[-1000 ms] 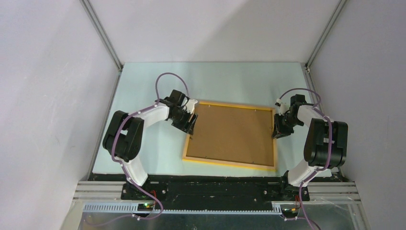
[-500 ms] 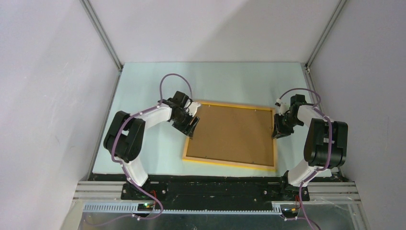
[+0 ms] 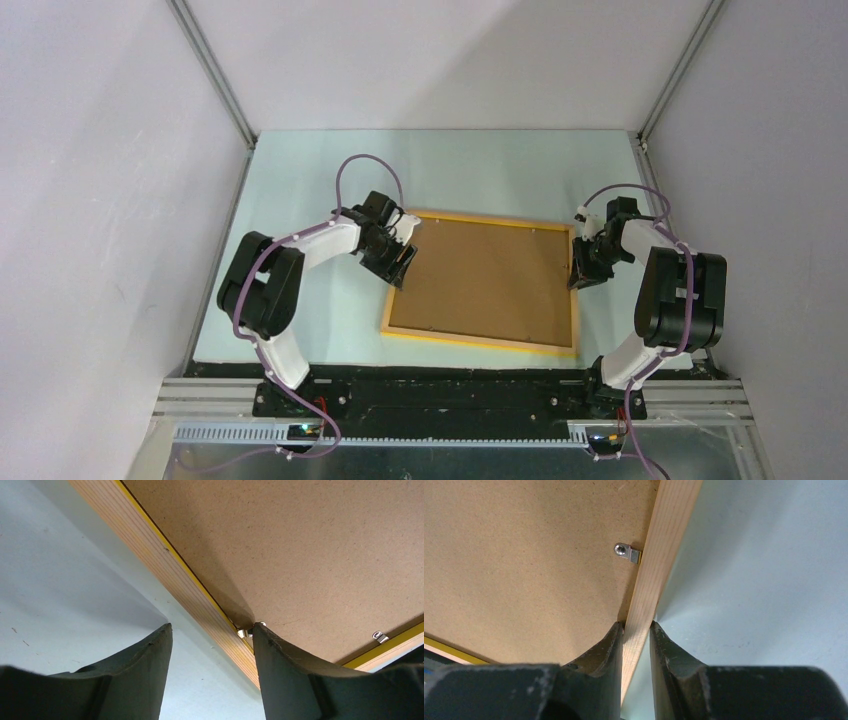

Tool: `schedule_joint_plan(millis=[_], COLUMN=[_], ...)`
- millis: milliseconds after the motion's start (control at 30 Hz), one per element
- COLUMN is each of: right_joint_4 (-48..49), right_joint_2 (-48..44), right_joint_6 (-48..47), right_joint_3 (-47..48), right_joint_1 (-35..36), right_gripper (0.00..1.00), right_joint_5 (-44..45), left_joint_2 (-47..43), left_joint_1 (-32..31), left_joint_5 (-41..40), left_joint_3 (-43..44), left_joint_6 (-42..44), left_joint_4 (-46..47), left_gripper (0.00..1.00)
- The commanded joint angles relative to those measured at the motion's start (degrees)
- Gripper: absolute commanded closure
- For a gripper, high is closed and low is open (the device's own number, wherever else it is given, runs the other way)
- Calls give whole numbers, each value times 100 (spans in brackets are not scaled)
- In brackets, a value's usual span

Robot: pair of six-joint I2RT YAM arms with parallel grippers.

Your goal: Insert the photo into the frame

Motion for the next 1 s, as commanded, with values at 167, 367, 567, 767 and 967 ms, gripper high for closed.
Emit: schedule_joint_plan(millis=[167,367,567,767,967], right_joint_4=[18,15,15,-33,-59], right_joint_2=[145,151,149,185,168], right_joint_6=[-102,-127,-140,-144,-148], right_joint_3=[71,70,64,106,103], right_joint_1=[-14,-45,-79,-89,-122], right_gripper=[93,93,93,92,92], right_joint_5=[-159,-184,-225,-276,-307], left_joint_2=[321,349,360,238,238], left_joint_1=[187,198,189,162,163], left_joint_5=[373,140,-223,-542,-735], left_joint_3=[250,370,262,50,-22], left_joint_6=[-333,-408,-397,-630,-782], left_joint_4=[-499,-426,-331,25,184], left_gripper=[36,36,37,37,37])
